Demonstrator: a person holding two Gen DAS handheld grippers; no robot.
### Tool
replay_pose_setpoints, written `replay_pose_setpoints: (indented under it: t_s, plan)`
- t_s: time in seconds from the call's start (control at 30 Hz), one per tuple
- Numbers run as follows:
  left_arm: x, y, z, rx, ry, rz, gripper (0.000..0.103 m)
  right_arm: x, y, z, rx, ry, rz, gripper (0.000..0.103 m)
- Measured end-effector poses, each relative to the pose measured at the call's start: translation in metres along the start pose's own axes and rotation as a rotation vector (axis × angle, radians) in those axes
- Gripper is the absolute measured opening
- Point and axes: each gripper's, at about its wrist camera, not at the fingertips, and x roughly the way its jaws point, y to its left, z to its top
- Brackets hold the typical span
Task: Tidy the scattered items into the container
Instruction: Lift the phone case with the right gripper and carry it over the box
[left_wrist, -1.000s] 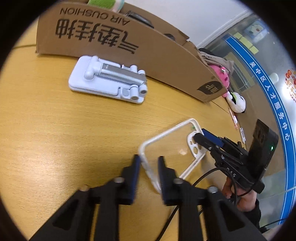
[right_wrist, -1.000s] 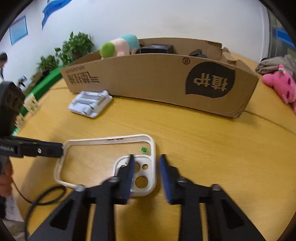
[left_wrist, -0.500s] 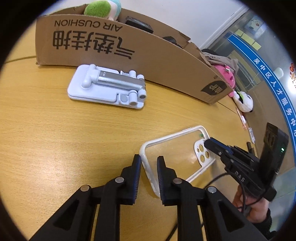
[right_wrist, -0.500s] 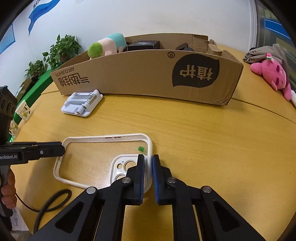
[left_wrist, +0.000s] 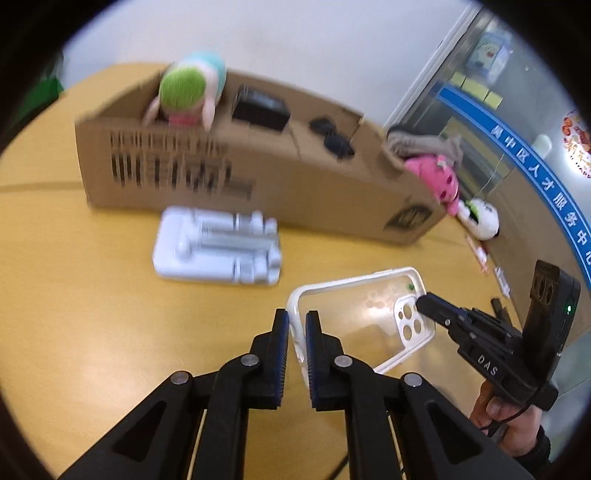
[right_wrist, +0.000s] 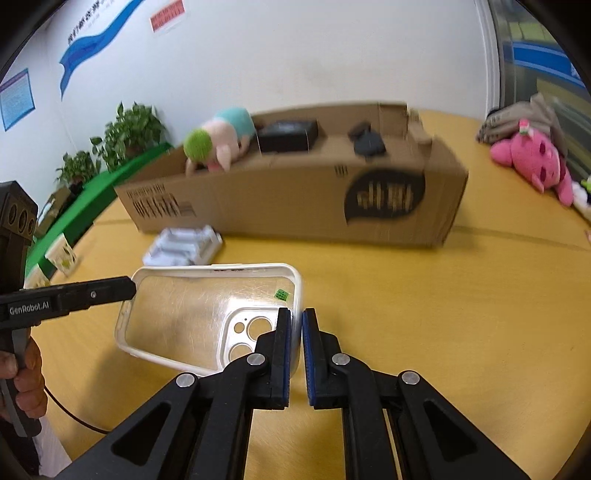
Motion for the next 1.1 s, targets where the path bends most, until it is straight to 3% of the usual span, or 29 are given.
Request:
replay_pose_setpoints:
  t_s: [0.27, 0.57, 0.77, 1.1]
  plan:
    - [-0.045, -0.015, 0.064, 0.101, -0.141, 0.0, 0.008, -0.026, 0.015, 0.066, -0.023, -0.154, -0.001, 0.007]
    - [-0.077, 0.001, 0.159, 0.126, -0.215, 0.026, 0.007, -0.036, 0.042, 0.162, -0.042, -0.278, 0.05, 0.007]
    - [-0.077, 0.022, 0.209, 0.109, -0.237, 0.039, 0.006, -0.009, 0.053, 0.203, -0.01, -0.27, 0.066, 0.007]
    - [-0.057, 0.05, 0.233, 0.12, -0.19, 0.057, 0.006, 0.034, 0.057, 0.219, 0.033, -0.211, 0.075, 0.007]
